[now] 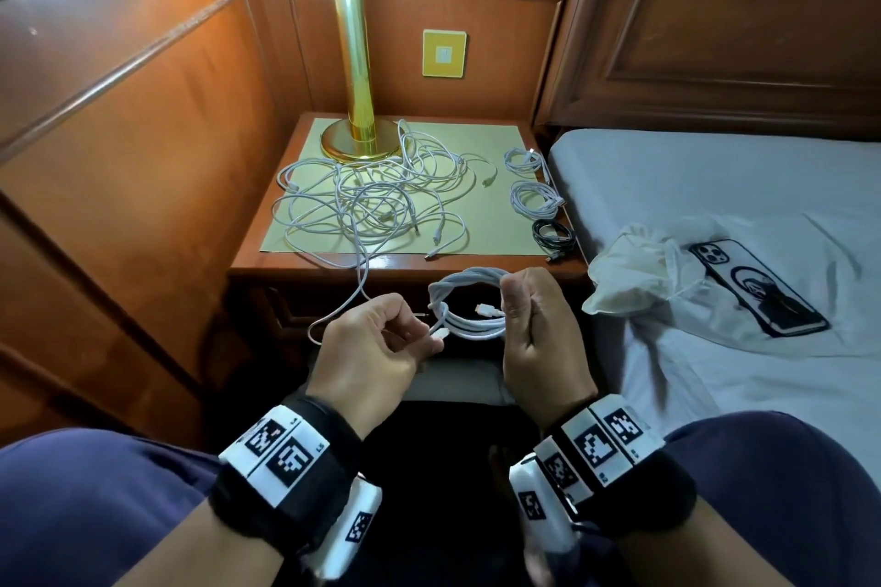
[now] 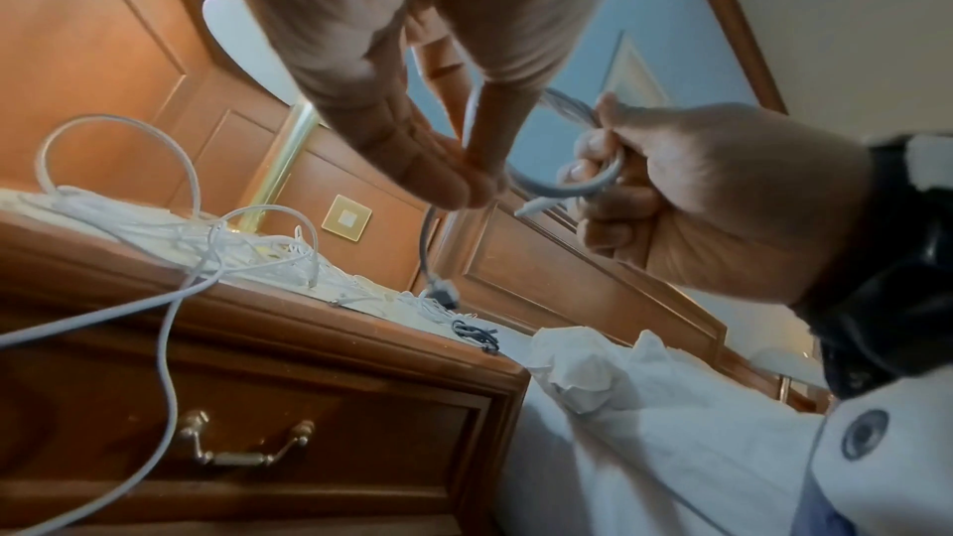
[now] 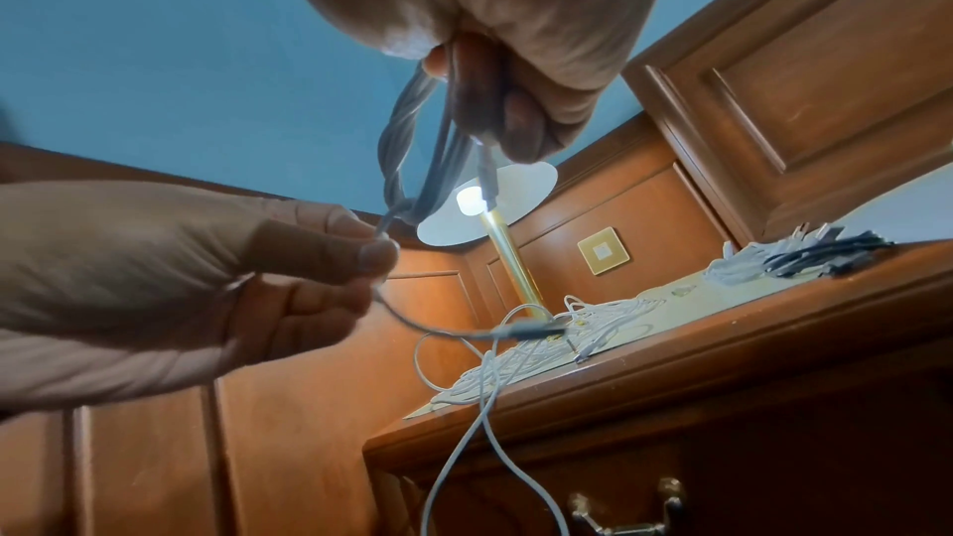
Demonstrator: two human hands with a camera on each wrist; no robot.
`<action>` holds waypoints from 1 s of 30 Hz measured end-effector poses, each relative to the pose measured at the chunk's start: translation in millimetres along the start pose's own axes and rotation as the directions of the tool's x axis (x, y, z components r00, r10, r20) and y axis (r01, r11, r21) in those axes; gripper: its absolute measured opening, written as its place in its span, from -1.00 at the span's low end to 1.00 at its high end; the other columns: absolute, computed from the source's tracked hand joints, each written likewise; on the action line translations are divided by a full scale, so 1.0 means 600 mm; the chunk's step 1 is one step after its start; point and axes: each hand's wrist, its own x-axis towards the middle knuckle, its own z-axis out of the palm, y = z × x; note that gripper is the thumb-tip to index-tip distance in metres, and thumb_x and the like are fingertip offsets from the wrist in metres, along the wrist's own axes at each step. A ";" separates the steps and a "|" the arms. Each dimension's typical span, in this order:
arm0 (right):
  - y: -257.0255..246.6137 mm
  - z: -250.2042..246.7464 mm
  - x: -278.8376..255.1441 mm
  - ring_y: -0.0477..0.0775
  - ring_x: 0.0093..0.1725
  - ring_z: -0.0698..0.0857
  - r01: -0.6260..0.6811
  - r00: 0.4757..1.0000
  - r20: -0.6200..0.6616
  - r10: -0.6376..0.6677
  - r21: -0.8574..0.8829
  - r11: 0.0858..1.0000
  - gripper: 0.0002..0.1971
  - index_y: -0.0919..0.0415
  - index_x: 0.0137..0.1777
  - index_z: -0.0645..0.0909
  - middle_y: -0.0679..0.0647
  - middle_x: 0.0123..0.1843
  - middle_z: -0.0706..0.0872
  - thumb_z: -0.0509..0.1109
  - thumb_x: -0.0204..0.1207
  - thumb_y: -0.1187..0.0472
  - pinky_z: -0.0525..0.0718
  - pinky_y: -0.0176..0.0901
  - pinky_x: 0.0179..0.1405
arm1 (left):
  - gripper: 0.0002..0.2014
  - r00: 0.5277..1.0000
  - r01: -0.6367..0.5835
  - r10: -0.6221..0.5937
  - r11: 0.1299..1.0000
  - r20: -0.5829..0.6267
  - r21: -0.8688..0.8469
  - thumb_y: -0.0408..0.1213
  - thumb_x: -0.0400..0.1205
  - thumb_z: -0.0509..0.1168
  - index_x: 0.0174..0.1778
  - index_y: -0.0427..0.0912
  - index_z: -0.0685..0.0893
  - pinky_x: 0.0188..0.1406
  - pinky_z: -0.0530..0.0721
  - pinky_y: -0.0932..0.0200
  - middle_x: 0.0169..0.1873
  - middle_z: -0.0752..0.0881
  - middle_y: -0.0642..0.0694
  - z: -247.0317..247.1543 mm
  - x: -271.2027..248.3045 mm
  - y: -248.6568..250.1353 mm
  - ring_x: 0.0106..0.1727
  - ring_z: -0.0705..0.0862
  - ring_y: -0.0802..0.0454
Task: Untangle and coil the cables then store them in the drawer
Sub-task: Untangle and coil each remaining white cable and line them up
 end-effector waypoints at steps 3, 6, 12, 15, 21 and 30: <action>-0.008 0.000 -0.001 -0.20 -0.38 0.42 -0.155 0.986 0.074 0.147 0.120 0.981 -0.63 0.04 -0.27 0.35 -0.04 -0.35 0.44 -0.01 0.76 -0.06 0.42 -0.35 -0.32 | -0.77 0.998 -0.013 0.009 0.998 -0.070 -0.057 -0.50 0.47 0.58 -0.31 -0.10 0.74 -0.05 0.80 0.03 -0.27 0.83 -0.10 0.002 -0.001 -0.004 -0.20 0.83 -0.14; -0.010 0.002 -0.004 -0.19 -0.47 0.44 -0.388 0.921 0.164 0.352 0.353 0.851 -0.57 -0.05 -0.34 0.42 -0.04 -0.37 0.50 0.03 0.67 -0.24 0.42 -0.32 -0.43 | -0.84 0.994 0.060 -0.085 0.947 -0.064 -0.316 -0.61 0.59 0.41 -0.12 -0.27 0.78 0.10 0.81 0.03 -0.22 0.85 -0.14 0.007 -0.004 0.003 -0.08 0.85 -0.10; -0.027 0.010 -0.013 -0.11 -0.51 0.37 -0.579 0.815 0.354 0.459 0.514 0.633 -0.53 0.08 -0.35 0.40 -0.03 -0.35 0.48 0.07 0.69 -0.19 0.41 -0.28 -0.58 | -0.56 0.980 0.144 -0.197 0.776 -0.018 -0.614 -0.30 0.37 0.57 0.15 -0.34 0.74 0.31 0.69 -0.06 0.13 0.79 -0.33 0.015 -0.004 0.015 0.21 0.79 -0.21; -0.032 0.007 -0.013 -0.13 -0.48 0.40 -0.580 0.815 0.375 0.443 0.495 0.647 -0.54 0.14 -0.30 0.38 0.02 -0.32 0.48 0.07 0.63 -0.22 0.44 -0.28 -0.55 | -0.50 0.979 0.162 -0.201 0.801 -0.005 -0.576 -0.26 0.30 0.58 0.18 -0.27 0.76 0.28 0.69 0.01 0.13 0.81 -0.23 0.013 0.000 0.011 0.20 0.80 -0.13; -0.023 0.002 -0.005 -0.07 -0.42 0.41 -0.496 0.860 0.356 0.365 0.419 0.761 -0.52 0.05 -0.35 0.38 -0.02 -0.36 0.47 0.04 0.69 -0.24 0.47 -0.18 -0.42 | -0.73 0.979 0.197 -0.194 0.805 0.065 -0.560 -0.49 0.52 0.51 0.15 -0.33 0.77 0.15 0.76 0.19 0.05 0.83 -0.34 0.012 -0.003 0.005 0.03 0.81 -0.03; -0.011 -0.012 0.010 -0.13 -0.38 0.44 -0.299 0.954 0.106 0.280 0.306 0.904 -0.57 0.13 -0.35 0.35 -0.05 -0.40 0.45 -0.01 0.73 -0.03 0.44 -0.27 -0.27 | -0.95 0.997 -0.010 0.023 0.982 0.068 -0.190 -0.30 0.57 0.52 -0.19 -0.14 0.80 -0.38 0.68 0.24 -0.39 0.80 -0.07 -0.004 -0.014 0.010 -0.46 0.74 0.06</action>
